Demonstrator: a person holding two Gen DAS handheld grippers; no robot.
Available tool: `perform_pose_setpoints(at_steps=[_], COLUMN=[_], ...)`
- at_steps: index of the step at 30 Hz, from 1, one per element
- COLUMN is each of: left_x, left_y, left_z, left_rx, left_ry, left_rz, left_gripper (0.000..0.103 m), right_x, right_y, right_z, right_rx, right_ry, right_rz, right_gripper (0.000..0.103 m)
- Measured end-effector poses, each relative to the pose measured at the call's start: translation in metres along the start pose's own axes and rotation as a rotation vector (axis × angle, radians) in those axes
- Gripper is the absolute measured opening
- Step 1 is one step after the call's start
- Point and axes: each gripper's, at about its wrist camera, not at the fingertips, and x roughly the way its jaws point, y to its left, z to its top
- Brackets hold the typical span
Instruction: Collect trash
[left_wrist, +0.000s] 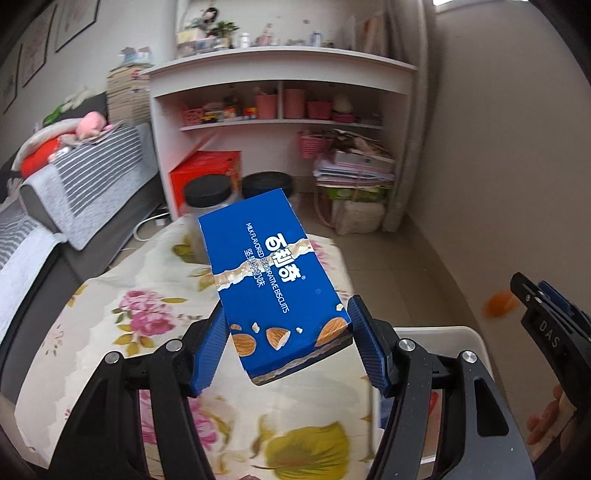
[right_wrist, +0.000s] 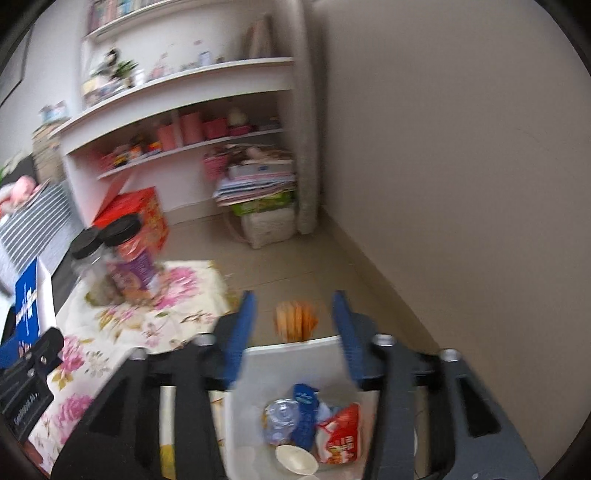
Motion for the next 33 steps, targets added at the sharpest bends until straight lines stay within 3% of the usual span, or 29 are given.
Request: perform_pose_setpoints(at_steps=[4, 9, 18, 21, 24, 33], left_x=[0.002, 0.008, 0.019, 0.022, 0.022, -0.002], left_y=[-0.028, -0.061, -0.105, -0.116, -0.124, -0.09], left_z=[0.001, 0.0, 0.0, 0.0, -0.001, 0.005], left_rx=[0.027, 0.063, 0.095, 0.101, 0.121, 0.078], left_ry=[0.003, 0.014, 0.065, 0.095, 0.1, 0.02], left_rz=[-0.032, -0.068, -0.136, -0.16, -0.165, -0.094], left_gripper=[0.063, 0.063, 0.066, 0.079, 0.082, 0.091], right_x=[-0.005, -0.01, -0.025, -0.03, -0.033, -0.043], right_y=[-0.029, -0.065, -0.103, -0.109, -0.114, -0.094], right_z=[0.002, 0.003, 0.005, 0.006, 0.008, 0.013], right_rx=[0.068, 0.143, 0.222, 0.238, 0.245, 0.186], right_ry=[-0.024, -0.05, -0.095, -0.118, -0.128, -0.146], right_rz=[-0.056, -0.12, -0.199, -0.229, -0.247, -0.218], right_gripper=[0.072, 0.085, 0.093, 0.096, 0.096, 0.096])
